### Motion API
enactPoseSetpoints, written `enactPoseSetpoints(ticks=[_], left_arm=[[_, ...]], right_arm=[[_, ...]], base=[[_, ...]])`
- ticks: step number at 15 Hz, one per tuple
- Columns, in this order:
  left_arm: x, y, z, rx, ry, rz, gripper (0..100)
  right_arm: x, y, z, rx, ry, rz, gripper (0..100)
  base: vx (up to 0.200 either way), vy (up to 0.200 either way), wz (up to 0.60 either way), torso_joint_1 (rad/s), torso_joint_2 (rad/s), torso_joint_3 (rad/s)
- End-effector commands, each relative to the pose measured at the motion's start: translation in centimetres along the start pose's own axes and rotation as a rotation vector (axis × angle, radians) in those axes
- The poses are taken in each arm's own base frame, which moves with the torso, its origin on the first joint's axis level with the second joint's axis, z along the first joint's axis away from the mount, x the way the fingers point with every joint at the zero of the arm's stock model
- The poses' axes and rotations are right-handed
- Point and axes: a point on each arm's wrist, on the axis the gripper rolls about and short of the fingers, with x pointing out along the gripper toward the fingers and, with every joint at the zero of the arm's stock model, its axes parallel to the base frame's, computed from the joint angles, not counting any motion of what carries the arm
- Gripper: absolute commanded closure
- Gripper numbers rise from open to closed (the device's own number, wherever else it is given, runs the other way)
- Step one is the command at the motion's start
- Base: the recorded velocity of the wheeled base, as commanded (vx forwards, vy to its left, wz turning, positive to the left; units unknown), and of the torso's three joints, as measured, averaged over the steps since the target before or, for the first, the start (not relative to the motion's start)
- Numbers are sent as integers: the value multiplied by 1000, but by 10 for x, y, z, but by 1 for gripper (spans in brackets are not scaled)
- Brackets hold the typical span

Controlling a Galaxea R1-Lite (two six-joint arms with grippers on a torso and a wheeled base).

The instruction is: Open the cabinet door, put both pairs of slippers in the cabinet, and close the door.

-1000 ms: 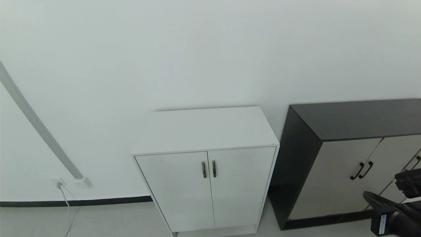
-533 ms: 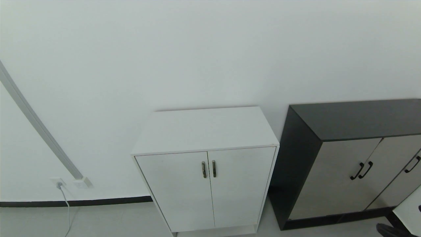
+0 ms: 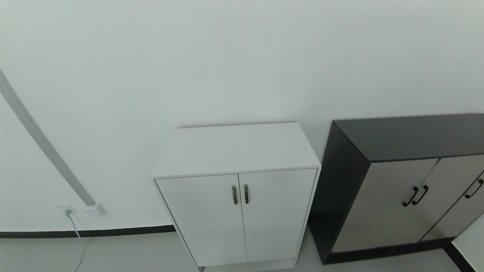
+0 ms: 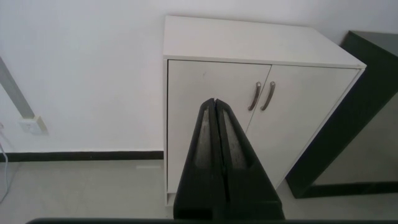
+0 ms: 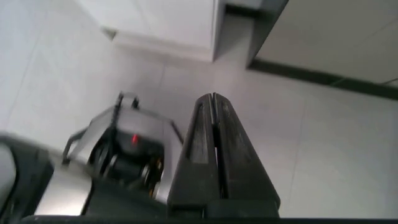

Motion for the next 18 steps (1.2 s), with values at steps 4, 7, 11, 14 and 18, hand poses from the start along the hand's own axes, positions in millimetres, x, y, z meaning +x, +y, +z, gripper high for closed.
enactPoseSetpoints(ticks=[4, 7, 11, 14, 18], left_arm=[[0, 0, 0, -2, 0, 2, 100], [0, 0, 0, -1, 0, 0, 100], [0, 0, 0, -2, 0, 2, 100], [0, 0, 0, -2, 0, 2, 100], [0, 0, 0, -2, 0, 2, 100]], right_arm=[[-9, 1, -6, 2, -92, 48, 100], [-17, -1, -10, 67, -198, -86, 100], [-29, 1, -18, 87, -388, -160, 100], [-33, 2, -21, 90, -450, -168, 100], [-37, 3, -25, 91, -525, -175, 100]], base=[[0, 0, 0, 0, 0, 0], [0, 0, 0, 0, 0, 0], [0, 0, 0, 0, 0, 0], [0, 0, 0, 0, 0, 0], [0, 0, 0, 0, 0, 0]])
